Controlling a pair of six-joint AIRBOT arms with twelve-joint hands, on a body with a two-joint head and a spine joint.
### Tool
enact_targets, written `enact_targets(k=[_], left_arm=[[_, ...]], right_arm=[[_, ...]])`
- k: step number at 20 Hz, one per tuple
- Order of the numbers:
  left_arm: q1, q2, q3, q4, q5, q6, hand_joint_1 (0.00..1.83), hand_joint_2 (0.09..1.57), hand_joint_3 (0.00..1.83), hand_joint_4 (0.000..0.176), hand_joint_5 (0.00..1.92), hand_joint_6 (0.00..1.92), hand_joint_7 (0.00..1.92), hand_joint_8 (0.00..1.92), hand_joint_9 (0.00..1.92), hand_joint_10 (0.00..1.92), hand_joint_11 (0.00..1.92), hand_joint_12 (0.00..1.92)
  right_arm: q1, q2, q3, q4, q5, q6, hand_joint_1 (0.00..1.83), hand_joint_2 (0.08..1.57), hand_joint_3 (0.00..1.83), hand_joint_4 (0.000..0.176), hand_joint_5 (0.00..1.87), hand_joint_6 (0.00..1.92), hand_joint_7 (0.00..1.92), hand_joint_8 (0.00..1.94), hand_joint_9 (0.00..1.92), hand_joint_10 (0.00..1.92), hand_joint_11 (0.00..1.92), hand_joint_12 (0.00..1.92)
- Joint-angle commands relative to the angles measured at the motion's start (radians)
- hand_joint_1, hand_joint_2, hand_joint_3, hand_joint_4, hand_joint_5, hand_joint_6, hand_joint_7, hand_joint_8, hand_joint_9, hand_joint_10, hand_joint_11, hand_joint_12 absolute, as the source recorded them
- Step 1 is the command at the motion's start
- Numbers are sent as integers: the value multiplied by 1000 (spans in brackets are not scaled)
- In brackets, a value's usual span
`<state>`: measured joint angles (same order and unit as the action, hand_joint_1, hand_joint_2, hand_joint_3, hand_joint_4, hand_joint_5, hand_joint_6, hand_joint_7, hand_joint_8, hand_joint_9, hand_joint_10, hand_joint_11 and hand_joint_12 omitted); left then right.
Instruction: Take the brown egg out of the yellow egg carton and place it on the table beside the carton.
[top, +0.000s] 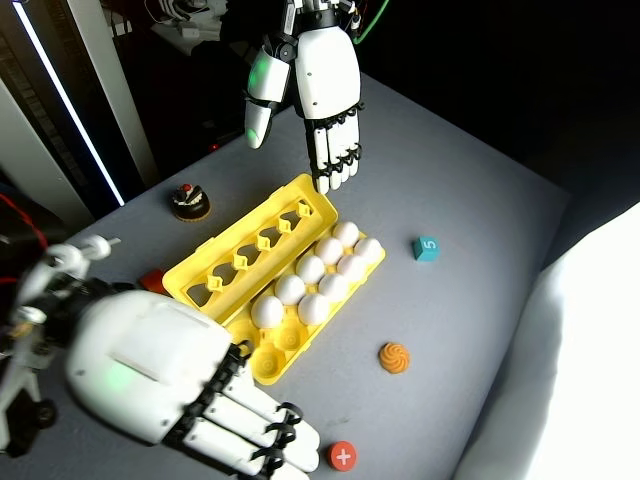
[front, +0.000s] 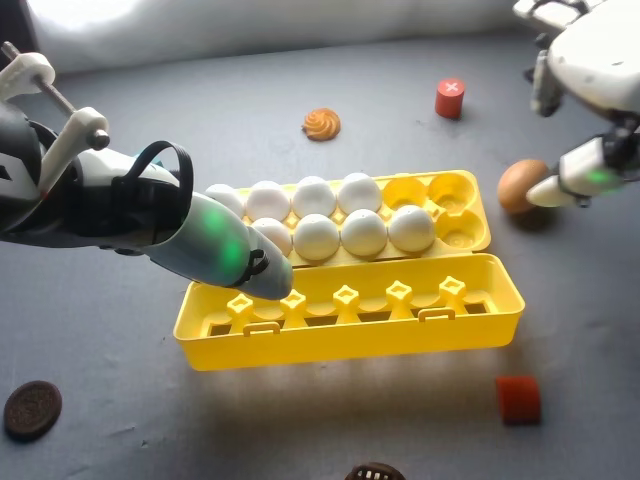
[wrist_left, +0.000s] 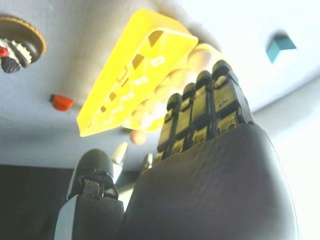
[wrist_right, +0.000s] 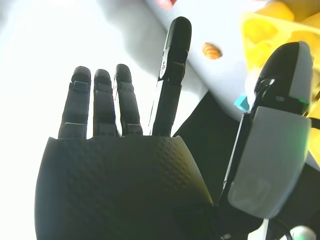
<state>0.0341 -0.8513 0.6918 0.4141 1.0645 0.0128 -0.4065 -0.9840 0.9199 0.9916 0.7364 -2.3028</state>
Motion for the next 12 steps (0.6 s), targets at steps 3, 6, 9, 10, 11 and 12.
enact_targets(k=[3,6,9,10,11,12], left_arm=[[-7,1,3,33,-36,-6,0,1221,0,0,53,7,20,7,0,0,0,0],[-8,1,3,33,-36,-7,0,1226,1,0,38,3,0,0,0,0,0,0],[-9,1,3,33,-36,-7,0,1225,1,0,44,4,6,2,0,0,0,0],[-10,2,3,33,-36,-7,0,1225,0,0,50,6,10,4,0,0,0,0],[-11,2,3,33,-36,-6,0,1225,0,0,51,7,12,4,0,0,0,0],[-12,2,2,33,-36,-6,0,1223,0,0,53,7,7,2,0,0,0,0]], right_arm=[[7,106,-117,-3,95,-51,718,695,0,132,1032,12,111,9,0,0,0,0],[22,182,-210,72,121,-168,714,689,0,114,1056,16,160,15,0,0,0,0],[49,238,-296,140,153,-262,615,715,1,160,1018,6,162,9,0,0,0,0],[59,256,-320,141,158,-262,633,704,0,124,1045,17,192,16,0,0,0,0],[68,275,-344,143,163,-263,621,771,11,47,1050,14,312,19,61,15,0,0],[76,292,-365,145,172,-263,540,862,21,0,1096,12,480,37,303,41,0,287]])
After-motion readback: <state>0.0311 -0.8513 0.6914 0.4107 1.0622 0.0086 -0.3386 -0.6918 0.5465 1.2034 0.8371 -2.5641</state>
